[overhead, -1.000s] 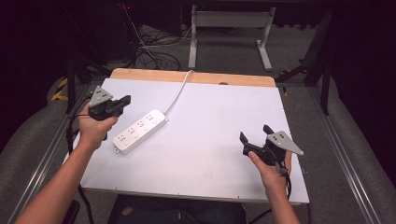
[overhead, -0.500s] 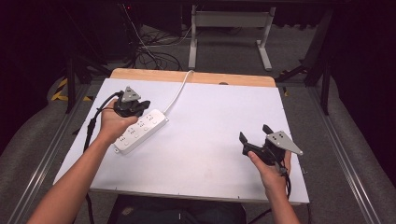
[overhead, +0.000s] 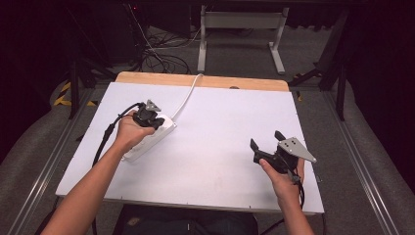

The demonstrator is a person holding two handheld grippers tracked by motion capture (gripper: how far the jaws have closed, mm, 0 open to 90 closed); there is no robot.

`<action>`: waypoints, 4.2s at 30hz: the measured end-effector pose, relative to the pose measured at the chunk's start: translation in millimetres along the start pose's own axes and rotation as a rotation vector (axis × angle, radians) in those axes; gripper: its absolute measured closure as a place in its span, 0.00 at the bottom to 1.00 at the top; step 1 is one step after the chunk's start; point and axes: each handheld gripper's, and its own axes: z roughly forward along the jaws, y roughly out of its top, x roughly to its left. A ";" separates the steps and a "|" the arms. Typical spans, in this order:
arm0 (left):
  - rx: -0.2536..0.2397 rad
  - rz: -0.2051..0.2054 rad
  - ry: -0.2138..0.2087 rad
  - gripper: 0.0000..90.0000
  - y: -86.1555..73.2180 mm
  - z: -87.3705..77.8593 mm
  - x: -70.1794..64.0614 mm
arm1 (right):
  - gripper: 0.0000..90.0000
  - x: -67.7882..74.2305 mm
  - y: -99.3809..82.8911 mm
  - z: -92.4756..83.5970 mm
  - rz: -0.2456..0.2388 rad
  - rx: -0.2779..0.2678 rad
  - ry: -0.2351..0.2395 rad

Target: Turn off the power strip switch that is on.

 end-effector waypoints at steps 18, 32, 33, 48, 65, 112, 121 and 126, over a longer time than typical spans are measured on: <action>0.038 -0.021 -0.018 1.00 -3.0 8.8 1.1 | 0.10 0.3 0.5 -0.4 -0.002 -0.006 0.000; 0.013 -0.058 -0.028 1.00 -8.5 9.1 1.3 | 0.10 0.5 0.8 -0.1 0.000 -0.006 -0.001; 0.007 -0.064 -0.033 1.00 -9.1 9.4 1.1 | 0.10 0.7 0.8 0.0 0.000 -0.005 -0.002; -0.005 -0.117 -0.049 1.00 -11.5 11.4 3.1 | 0.10 1.7 2.5 -1.7 -0.001 -0.014 -0.005; 0.007 -0.122 -0.050 1.00 -9.6 11.5 3.2 | 0.10 2.2 2.1 -2.1 0.000 -0.012 -0.003; -0.223 -0.244 -0.047 1.00 -21.7 -23.2 11.8 | 0.10 0.9 1.1 -2.4 0.014 -0.013 -0.003; -0.556 -0.322 -0.025 1.00 -51.2 -95.0 23.4 | 0.10 1.2 0.9 -2.9 0.015 -0.012 -0.004; -0.673 -0.358 0.108 1.00 -84.4 -131.0 28.0 | 0.10 0.7 0.9 -4.9 0.011 -0.015 -0.008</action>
